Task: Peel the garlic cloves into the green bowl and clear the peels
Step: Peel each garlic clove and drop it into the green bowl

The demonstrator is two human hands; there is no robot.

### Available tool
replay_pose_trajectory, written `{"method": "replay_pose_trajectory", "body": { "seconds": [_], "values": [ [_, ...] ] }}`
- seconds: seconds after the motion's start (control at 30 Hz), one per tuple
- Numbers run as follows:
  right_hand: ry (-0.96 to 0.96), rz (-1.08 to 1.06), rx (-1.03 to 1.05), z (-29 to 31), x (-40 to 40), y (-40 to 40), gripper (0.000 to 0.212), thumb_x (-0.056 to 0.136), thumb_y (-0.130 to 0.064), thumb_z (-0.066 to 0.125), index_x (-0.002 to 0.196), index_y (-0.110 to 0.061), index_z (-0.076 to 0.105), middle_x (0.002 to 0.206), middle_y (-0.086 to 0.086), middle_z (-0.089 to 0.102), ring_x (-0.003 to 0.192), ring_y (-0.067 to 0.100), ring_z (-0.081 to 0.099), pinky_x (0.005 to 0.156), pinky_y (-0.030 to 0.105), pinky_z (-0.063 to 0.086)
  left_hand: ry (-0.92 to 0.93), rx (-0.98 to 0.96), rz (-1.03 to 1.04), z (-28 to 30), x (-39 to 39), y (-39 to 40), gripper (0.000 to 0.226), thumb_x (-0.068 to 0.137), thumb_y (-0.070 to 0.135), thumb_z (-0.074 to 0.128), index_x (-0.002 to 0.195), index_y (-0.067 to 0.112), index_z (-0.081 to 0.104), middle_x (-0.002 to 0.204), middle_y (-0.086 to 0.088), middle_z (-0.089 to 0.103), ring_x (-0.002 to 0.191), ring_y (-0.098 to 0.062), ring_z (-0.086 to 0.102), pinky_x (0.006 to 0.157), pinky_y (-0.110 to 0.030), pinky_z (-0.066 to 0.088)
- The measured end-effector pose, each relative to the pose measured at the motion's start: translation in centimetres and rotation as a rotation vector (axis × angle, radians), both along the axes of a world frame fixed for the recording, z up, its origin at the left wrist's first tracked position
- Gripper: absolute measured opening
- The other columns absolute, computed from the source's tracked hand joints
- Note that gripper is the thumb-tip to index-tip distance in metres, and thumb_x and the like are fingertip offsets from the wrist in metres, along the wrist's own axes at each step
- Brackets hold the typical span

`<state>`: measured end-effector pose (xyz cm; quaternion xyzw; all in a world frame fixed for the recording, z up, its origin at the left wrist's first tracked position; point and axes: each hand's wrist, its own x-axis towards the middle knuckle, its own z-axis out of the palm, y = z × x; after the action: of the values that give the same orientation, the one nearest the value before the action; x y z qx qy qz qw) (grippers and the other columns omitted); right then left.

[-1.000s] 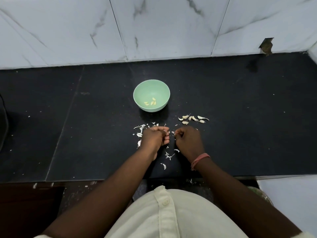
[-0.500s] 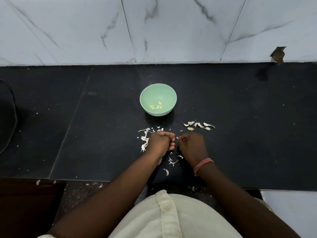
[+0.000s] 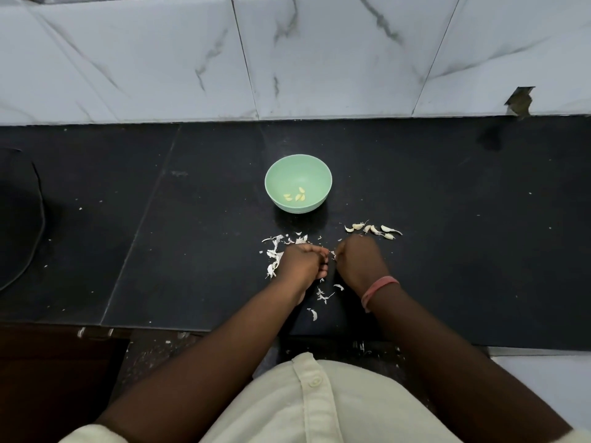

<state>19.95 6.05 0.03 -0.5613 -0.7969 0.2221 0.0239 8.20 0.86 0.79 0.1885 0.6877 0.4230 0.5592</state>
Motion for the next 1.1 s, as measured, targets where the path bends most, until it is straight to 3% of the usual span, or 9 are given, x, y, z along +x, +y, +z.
{"method": "replay_pose_trajectory", "body": {
  "seconds": [0.1,0.2,0.37,0.5,0.6,0.7,0.83,1.0,1.1],
  "values": [
    [0.290,-0.178,-0.047,-0.7,0.9,-0.7,0.023,0.084,0.001,0.059,0.077,-0.013,0.076,0.082,0.007,0.075,0.078,0.027,0.070,0.077,0.033,0.055,-0.018,0.019,-0.013,-0.2,0.0,-0.4,0.023,0.092,-0.010,0.049,0.095,0.002,0.068,0.075,-0.009,0.063,0.059,-0.015,0.056,0.057,-0.021,0.053],
    [0.708,-0.455,-0.243,-0.7,1.3,-1.3,0.030,0.089,0.004,0.065,0.076,-0.022,0.072,0.071,0.003,0.072,0.063,0.018,0.069,0.069,0.033,0.061,-0.056,0.040,0.000,-0.6,0.0,-0.8,0.020,0.093,-0.010,0.054,0.100,0.001,0.068,0.079,-0.009,0.064,0.063,-0.016,0.057,0.060,-0.021,0.053],
    [1.001,-0.518,-0.422,0.6,0.8,-1.8,0.012,0.091,0.008,0.065,0.092,-0.002,0.070,0.076,0.012,0.071,0.062,0.017,0.067,0.062,0.026,0.062,-0.141,0.115,0.046,-0.7,0.1,-1.4,0.011,0.094,0.001,0.063,0.099,0.006,0.072,0.081,-0.008,0.070,0.070,-0.013,0.064,0.068,-0.022,0.057],
    [1.078,-0.511,-0.479,0.9,0.7,-2.7,0.007,0.093,0.009,0.061,0.093,0.004,0.067,0.070,0.014,0.071,0.060,0.018,0.071,0.061,0.028,0.062,-0.186,0.186,0.066,-0.2,0.1,-1.8,0.010,0.092,0.003,0.067,0.100,0.004,0.073,0.081,-0.008,0.075,0.072,-0.012,0.071,0.070,-0.021,0.058],
    [1.099,-0.490,-0.473,0.9,0.8,-2.9,0.010,0.095,0.008,0.057,0.092,0.007,0.067,0.076,0.023,0.072,0.067,0.028,0.073,0.065,0.036,0.064,-0.147,0.252,0.082,0.2,0.4,-2.2,0.014,0.092,0.003,0.067,0.104,-0.004,0.072,0.088,-0.016,0.074,0.073,-0.015,0.072,0.065,-0.022,0.057],
    [1.019,-0.441,-0.382,0.8,0.5,-3.1,0.011,0.096,0.002,0.059,0.094,0.003,0.070,0.081,0.019,0.074,0.071,0.024,0.073,0.066,0.029,0.061,-0.052,0.307,0.116,0.1,0.4,-2.3,0.014,0.090,0.006,0.070,0.102,-0.003,0.073,0.089,-0.027,0.072,0.075,-0.023,0.069,0.067,-0.027,0.058],
    [0.985,-0.388,-0.312,1.1,0.1,-3.2,0.013,0.097,-0.005,0.061,0.095,-0.002,0.073,0.081,0.011,0.076,0.070,0.015,0.071,0.064,0.022,0.057,0.078,0.364,0.121,0.0,-0.1,-2.5,0.010,0.089,0.014,0.074,0.097,0.008,0.076,0.079,-0.019,0.073,0.069,-0.023,0.066,0.076,-0.041,0.057],
    [1.086,-0.424,-0.340,1.4,-0.3,-3.2,0.009,0.093,-0.007,0.067,0.091,-0.001,0.074,0.075,0.014,0.074,0.066,0.024,0.071,0.065,0.029,0.059,0.194,0.432,0.070,0.6,-0.7,-2.9,0.011,0.091,0.011,0.072,0.101,0.007,0.076,0.081,-0.014,0.075,0.068,-0.015,0.069,0.069,-0.026,0.057],
    [1.143,-0.475,-0.395,1.6,-0.4,-3.1,0.007,0.090,-0.005,0.069,0.087,0.000,0.073,0.071,0.013,0.071,0.063,0.023,0.066,0.067,0.035,0.058,0.181,0.458,0.013,0.7,-1.0,-3.1,0.016,0.089,0.002,0.070,0.103,0.007,0.075,0.086,-0.014,0.076,0.077,-0.021,0.072,0.077,-0.034,0.060]
  ]
}}
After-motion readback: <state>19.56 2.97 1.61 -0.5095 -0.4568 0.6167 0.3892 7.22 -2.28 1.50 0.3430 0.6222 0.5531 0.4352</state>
